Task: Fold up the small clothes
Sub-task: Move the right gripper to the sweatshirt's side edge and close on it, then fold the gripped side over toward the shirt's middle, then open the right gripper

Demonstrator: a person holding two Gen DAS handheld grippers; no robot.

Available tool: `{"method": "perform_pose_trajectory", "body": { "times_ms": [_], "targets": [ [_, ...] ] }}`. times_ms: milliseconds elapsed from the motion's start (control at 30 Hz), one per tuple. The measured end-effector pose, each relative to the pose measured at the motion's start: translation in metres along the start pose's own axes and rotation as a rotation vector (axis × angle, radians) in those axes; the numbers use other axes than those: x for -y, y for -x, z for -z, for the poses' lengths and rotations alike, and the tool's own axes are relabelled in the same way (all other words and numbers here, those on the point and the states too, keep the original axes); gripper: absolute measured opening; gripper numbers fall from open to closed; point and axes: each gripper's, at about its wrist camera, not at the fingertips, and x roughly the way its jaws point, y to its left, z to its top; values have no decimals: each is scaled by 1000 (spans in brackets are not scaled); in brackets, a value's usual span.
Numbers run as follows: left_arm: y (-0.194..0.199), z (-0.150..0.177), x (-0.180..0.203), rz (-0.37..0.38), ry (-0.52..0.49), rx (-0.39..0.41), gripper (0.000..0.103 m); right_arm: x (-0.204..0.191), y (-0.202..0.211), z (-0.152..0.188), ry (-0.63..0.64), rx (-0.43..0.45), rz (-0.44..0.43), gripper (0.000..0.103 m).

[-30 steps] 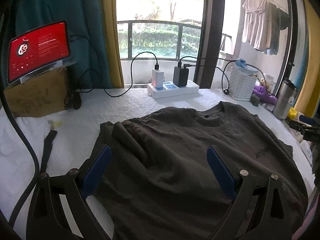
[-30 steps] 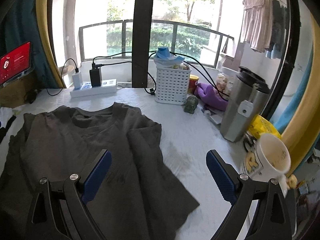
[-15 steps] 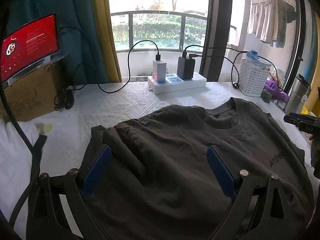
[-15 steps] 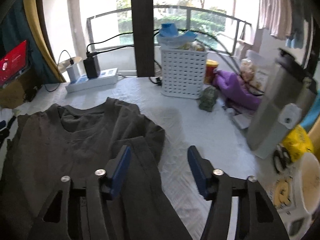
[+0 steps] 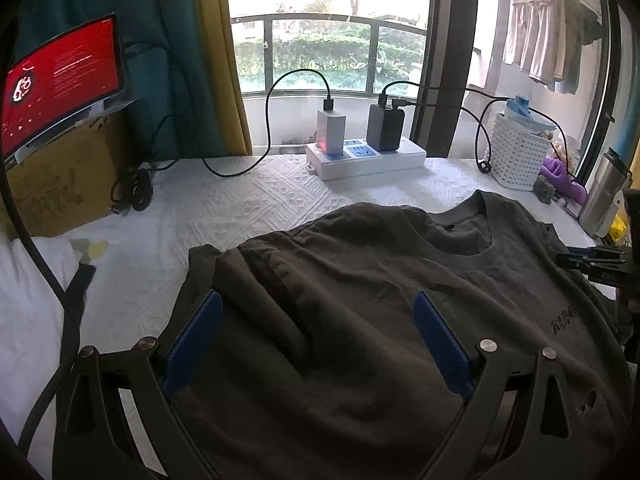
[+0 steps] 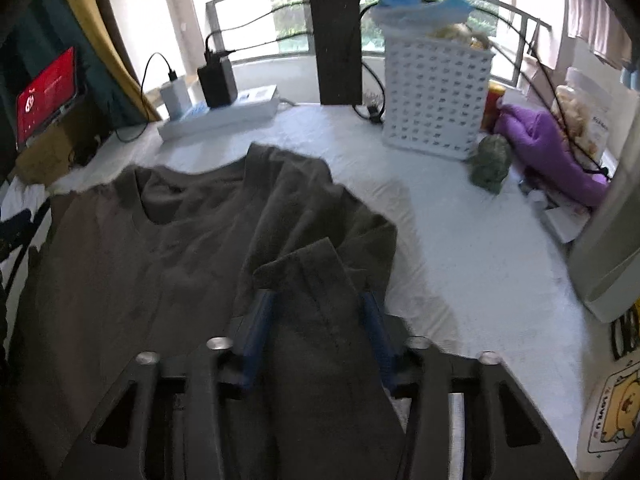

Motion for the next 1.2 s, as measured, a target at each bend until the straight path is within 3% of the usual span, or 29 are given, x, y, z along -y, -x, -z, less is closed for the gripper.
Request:
{"method": "perform_pose_trajectory", "body": {
  "times_ms": [67,467,700,900,1067,1100,1133,1167,1200],
  "targets": [
    [2,0,-1,-1,-1,3,96,2,6,0,-1,17,12,9],
    [12,-1,-17,-27,29,20,96,47,73,1,-139,139,207,8],
    [23,1,-41,-68,73,29,96,17,96,-13,-103,202,240,8],
    [35,8,-55,-68,97,41,96,-34,66,-27,1,157,224,8],
    [43,16,-62,-62,108,40,96,-63,18,-22,58,24,141,10],
    [44,18,-64,-63,109,39,96,-66,13,-20,61,7,118,12],
    [44,19,-66,-64,112,39,96,-67,13,-17,57,4,107,26],
    [46,19,-68,-66,115,40,96,-67,17,-14,51,15,104,60],
    [47,20,-70,-71,118,41,96,-64,25,-13,42,32,101,77]
  ]
}}
